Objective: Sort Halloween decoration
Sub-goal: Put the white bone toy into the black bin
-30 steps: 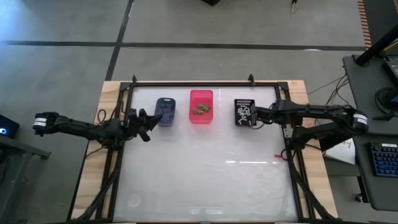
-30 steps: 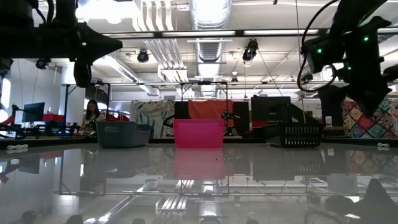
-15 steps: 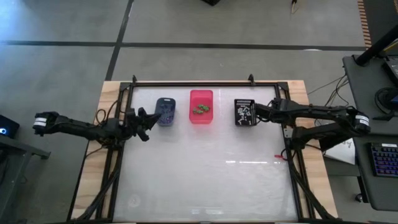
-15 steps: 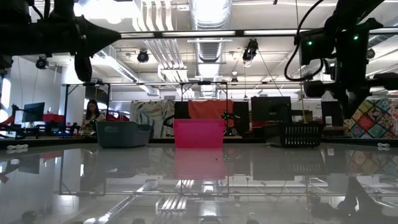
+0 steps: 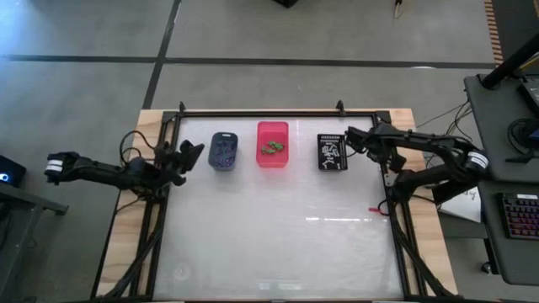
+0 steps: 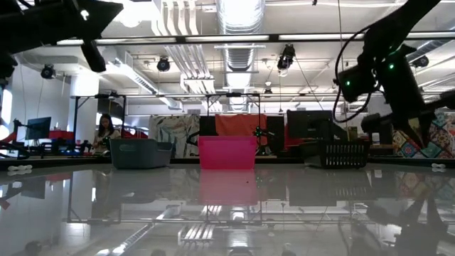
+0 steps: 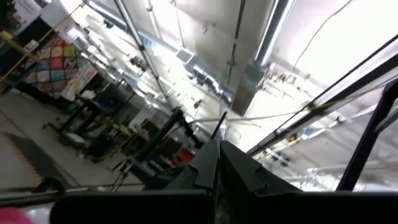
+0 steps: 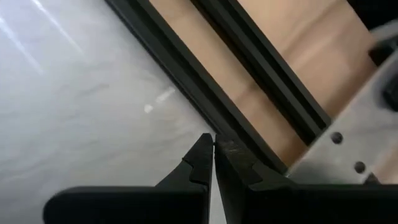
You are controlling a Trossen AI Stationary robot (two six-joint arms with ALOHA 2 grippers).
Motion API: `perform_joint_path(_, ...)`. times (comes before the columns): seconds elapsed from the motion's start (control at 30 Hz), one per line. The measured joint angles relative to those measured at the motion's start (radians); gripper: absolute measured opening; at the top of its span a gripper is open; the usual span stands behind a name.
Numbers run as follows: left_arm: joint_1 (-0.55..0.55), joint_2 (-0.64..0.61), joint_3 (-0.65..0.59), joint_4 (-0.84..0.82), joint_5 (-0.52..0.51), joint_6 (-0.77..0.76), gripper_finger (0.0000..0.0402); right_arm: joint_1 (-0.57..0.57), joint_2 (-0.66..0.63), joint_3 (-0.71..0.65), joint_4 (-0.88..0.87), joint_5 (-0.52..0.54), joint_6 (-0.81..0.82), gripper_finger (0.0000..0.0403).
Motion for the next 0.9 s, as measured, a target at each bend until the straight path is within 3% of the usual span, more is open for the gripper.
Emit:
perform_joint_path(0.17,0.000,-0.017,0.000,0.083,-0.007,0.030,0.0000,-0.087,0.110,0.000,0.003,-0.092,-0.051,0.0009)
perform_joint_path(0.47,0.000,-0.089,0.000,0.161,-0.010,0.189,0.0000,-0.091,0.289,0.002,0.001,-0.141,-0.029,0.0009)
perform_joint_path(0.9,0.000,-0.145,0.000,0.156,-0.010,0.266,0.0000,-0.092,0.265,0.002,0.025,-0.183,-0.059,0.0009)
